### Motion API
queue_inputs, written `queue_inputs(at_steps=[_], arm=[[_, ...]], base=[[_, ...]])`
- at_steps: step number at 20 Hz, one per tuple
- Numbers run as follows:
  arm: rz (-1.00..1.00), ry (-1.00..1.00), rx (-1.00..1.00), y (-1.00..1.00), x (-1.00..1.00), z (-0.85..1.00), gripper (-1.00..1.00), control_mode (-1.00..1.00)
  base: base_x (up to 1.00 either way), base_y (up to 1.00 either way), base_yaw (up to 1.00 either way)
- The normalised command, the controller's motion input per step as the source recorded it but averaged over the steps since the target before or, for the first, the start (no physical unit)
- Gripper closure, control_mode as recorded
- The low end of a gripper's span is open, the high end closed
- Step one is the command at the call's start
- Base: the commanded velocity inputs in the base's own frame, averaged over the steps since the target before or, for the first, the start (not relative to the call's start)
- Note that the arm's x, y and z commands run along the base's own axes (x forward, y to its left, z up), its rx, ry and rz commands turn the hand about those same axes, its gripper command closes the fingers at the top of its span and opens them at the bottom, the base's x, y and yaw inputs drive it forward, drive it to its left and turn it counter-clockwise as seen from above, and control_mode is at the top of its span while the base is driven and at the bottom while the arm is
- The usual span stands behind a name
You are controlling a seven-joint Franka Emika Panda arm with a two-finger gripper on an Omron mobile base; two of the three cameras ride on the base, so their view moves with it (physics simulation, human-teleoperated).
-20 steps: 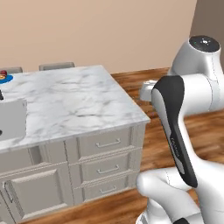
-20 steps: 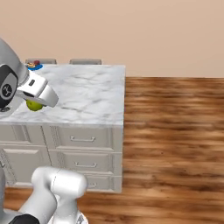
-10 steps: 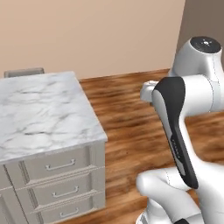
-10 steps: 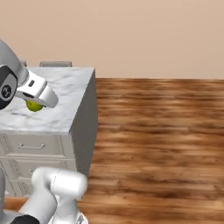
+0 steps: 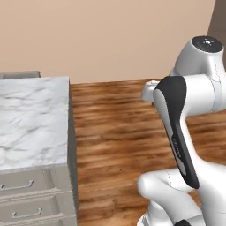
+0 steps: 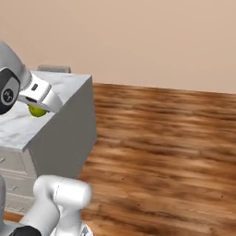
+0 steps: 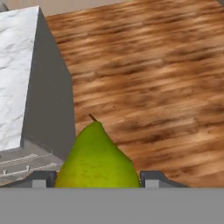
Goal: Pick up the apple and pear from the fridge and place one fruit on each plate on the dining counter.
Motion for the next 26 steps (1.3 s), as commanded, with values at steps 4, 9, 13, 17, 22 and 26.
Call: queue_inputs(at_steps=[4, 9, 13, 17, 22, 26], arm=[[0.0, 0.0, 0.0, 0.0, 0.0, 0.0, 1.0, 1.0], [0.0, 0.0, 0.0, 0.0, 0.0, 0.0, 1.0, 1.0], [0.0, 0.0, 0.0, 0.0, 0.0, 0.0, 1.0, 1.0], [0.0, 0.0, 0.0, 0.0, 0.0, 0.0, 1.0, 1.0], [0.0, 0.0, 0.0, 0.0, 0.0, 0.0, 1.0, 1.0], [0.0, 0.0, 0.0, 0.0, 0.0, 0.0, 1.0, 1.0]], base=[[0.63, -1.0, 0.26], [0.93, -1.0, 0.07], [1.0, -0.95, 0.04], [1.0, -0.68, 0.19], [0.97, -0.33, 0.25], [0.99, -0.3, 0.55]])
